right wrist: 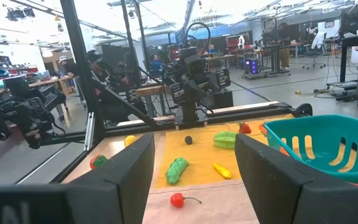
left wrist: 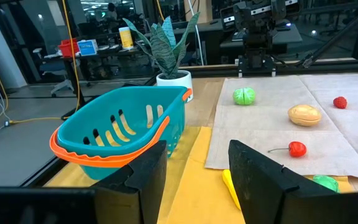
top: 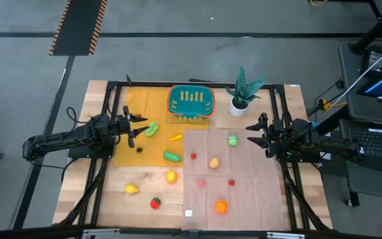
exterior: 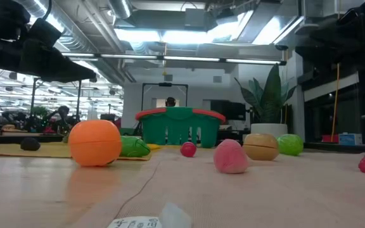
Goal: Pick and placing Produce into tupperware
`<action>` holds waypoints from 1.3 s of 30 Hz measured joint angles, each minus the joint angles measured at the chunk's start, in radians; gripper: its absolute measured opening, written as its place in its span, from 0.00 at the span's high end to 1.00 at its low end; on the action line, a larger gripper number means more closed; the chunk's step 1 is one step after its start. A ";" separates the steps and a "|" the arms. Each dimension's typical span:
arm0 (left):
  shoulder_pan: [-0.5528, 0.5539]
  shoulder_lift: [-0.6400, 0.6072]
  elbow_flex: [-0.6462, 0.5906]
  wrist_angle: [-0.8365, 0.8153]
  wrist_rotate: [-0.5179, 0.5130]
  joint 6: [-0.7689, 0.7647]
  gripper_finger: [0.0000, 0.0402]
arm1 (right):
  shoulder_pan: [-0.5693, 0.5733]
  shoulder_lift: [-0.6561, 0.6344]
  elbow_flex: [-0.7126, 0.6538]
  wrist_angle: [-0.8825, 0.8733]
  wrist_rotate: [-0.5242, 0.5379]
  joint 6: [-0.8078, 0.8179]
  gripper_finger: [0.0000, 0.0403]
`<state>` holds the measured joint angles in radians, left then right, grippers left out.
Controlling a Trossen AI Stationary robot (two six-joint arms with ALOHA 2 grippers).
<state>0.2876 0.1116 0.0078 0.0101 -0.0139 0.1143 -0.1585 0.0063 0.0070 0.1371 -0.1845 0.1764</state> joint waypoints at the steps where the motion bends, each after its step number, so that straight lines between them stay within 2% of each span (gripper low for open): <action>1: 0.000 0.000 0.000 0.000 0.000 0.000 0.59 | 0.000 0.000 0.000 0.000 0.000 0.000 0.44; 6: 0.000 0.000 0.000 0.001 0.000 -0.020 0.59 | 0.000 0.000 0.000 -0.002 0.001 -0.011 0.44; 15: 0.000 0.000 0.000 0.003 0.000 -0.150 0.59 | 0.000 0.000 0.000 -0.052 -0.001 -0.159 0.44; 19: 0.000 0.000 0.000 0.005 0.002 -0.157 0.59 | 0.018 0.022 0.000 -0.088 -0.006 -0.186 0.44; 23: 0.000 0.000 0.000 0.015 0.049 -0.160 0.59 | 0.038 0.049 0.000 -0.081 -0.018 -0.238 0.44; 31: -0.001 0.000 0.000 0.181 0.092 -0.181 0.59 | 0.040 0.083 0.008 -0.026 0.006 -0.228 0.44; 34: 0.000 0.000 0.000 0.236 0.092 -0.144 0.59 | 0.040 0.108 0.049 -0.024 0.053 -0.211 0.44; 39: 0.000 0.019 0.000 0.257 0.090 -0.130 0.59 | 0.040 0.197 0.123 -0.024 0.060 -0.228 0.44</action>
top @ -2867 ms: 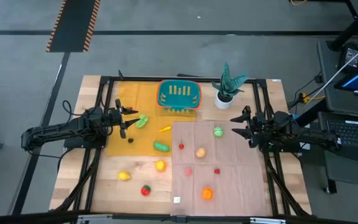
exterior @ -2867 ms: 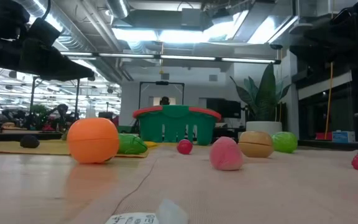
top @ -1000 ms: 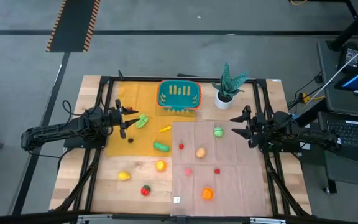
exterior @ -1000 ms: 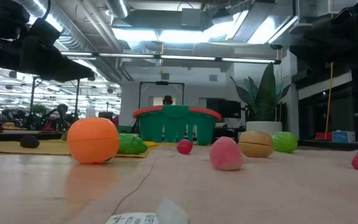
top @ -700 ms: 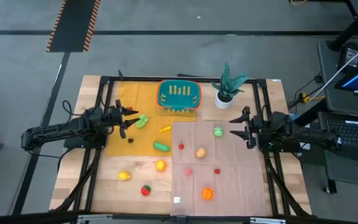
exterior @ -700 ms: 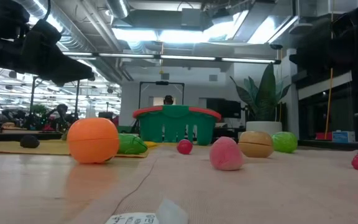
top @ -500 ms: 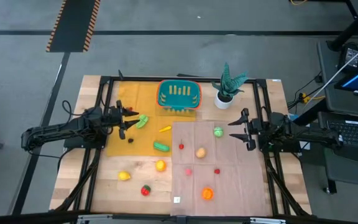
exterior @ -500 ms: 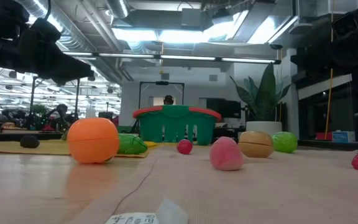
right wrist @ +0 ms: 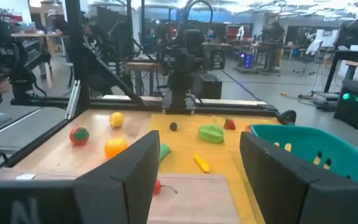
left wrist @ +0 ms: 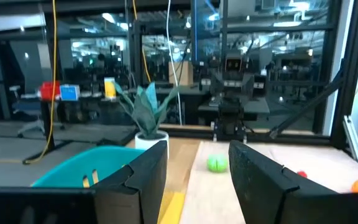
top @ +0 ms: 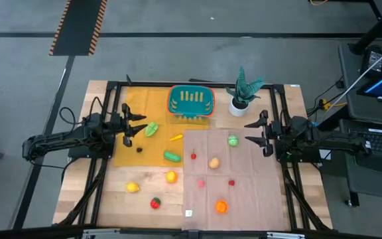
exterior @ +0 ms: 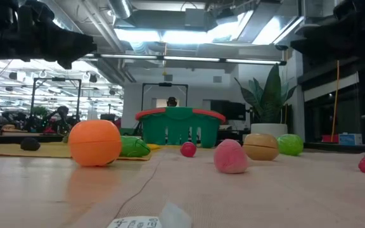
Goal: Pick and placing Produce into tupperware
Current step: Put the green cabbage into the blue basket
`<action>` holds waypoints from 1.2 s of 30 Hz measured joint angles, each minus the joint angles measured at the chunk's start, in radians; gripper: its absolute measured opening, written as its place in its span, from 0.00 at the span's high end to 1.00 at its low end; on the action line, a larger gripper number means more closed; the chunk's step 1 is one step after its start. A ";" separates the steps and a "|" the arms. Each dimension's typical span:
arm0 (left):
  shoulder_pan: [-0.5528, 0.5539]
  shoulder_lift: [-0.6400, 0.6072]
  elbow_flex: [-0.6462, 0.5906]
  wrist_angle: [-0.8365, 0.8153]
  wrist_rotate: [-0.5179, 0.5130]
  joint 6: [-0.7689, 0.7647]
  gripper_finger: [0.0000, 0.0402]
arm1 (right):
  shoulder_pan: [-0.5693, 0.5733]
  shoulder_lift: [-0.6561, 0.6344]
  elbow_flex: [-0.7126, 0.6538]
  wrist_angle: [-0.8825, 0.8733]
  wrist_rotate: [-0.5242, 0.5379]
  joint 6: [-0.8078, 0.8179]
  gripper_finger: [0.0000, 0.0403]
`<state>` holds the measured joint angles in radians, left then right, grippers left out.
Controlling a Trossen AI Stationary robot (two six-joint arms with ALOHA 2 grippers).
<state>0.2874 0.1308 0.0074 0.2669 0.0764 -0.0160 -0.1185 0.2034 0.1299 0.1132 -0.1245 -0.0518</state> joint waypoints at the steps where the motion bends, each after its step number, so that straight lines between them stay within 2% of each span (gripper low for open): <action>1: 0.000 0.013 0.000 0.002 -0.003 0.000 0.59 | -0.001 0.027 0.014 0.000 0.002 -0.015 0.45; 9: 0.000 0.204 0.003 0.156 -0.007 0.001 0.61 | -0.029 0.258 0.137 -0.007 0.061 -0.062 0.51; 13: 0.000 0.326 0.055 0.161 -0.007 0.001 0.65 | -0.032 0.357 0.206 -0.007 0.063 -0.038 0.53; 17: 0.000 0.457 0.114 0.160 -0.007 0.044 0.68 | -0.032 0.457 0.295 -0.090 0.064 -0.032 0.53; 22: 0.000 0.597 0.198 0.122 -0.008 0.121 0.70 | -0.032 0.555 0.411 -0.275 0.077 -0.034 0.53; 27: 0.006 0.679 0.239 0.108 -0.013 0.179 0.69 | -0.032 0.616 0.482 -0.419 0.103 -0.035 0.53; 32: 0.032 0.703 0.241 0.105 -0.064 0.190 0.68 | -0.032 0.664 0.487 -0.411 0.129 -0.028 0.53; 36: 0.047 0.702 0.241 0.108 -0.117 0.183 0.70 | -0.032 0.704 0.487 -0.416 0.177 -0.036 0.47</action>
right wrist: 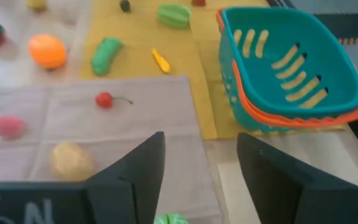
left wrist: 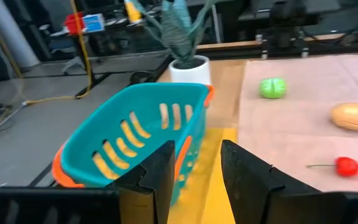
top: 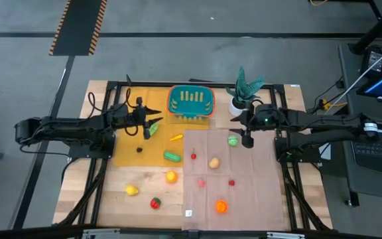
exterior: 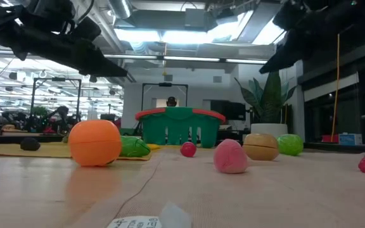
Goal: Pick and placing Produce into tupperware
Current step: Put the green cabbage into the blue basket
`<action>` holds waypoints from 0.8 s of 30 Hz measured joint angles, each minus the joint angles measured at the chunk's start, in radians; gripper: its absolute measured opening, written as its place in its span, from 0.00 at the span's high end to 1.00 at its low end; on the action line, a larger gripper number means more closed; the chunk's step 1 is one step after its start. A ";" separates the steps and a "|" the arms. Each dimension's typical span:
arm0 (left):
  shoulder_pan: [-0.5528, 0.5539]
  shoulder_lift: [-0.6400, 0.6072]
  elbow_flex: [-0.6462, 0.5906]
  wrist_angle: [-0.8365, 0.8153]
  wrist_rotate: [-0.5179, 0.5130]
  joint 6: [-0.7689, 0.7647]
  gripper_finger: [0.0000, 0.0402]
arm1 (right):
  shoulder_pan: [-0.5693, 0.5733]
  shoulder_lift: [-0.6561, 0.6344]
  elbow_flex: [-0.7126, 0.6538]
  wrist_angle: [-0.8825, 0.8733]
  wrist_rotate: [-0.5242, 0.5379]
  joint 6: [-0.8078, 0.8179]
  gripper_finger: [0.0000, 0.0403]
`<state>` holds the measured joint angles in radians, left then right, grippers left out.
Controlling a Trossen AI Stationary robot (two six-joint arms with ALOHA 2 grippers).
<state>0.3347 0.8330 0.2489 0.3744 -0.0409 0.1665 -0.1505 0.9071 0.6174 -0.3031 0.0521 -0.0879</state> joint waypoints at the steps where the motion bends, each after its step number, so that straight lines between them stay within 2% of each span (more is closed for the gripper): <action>1: 0.001 0.000 0.000 0.000 -0.001 -0.004 0.71 | 0.000 0.010 0.000 0.000 0.012 0.000 0.45; 6: 0.001 0.000 0.000 0.000 -0.001 -0.007 0.73 | 0.000 0.061 0.000 0.000 0.068 -0.009 0.32; 10: 0.001 -0.001 0.000 0.000 -0.001 -0.008 0.75 | 0.000 0.091 0.000 -0.004 0.074 -0.035 0.24; 15: 0.001 -0.001 0.000 0.000 -0.001 -0.008 0.78 | 0.000 0.099 0.000 -0.038 0.073 -0.041 0.23; 20: 0.001 -0.001 0.000 0.000 -0.001 -0.035 0.80 | 0.001 0.099 0.000 -0.145 0.061 0.107 0.23; 24: 0.000 -0.001 0.000 0.000 0.000 -0.034 0.82 | 0.004 0.101 -0.001 -0.199 0.025 0.117 0.23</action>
<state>0.3351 0.8322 0.2489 0.3748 -0.0414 0.1329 -0.1469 1.0080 0.6163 -0.5024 0.0770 0.0294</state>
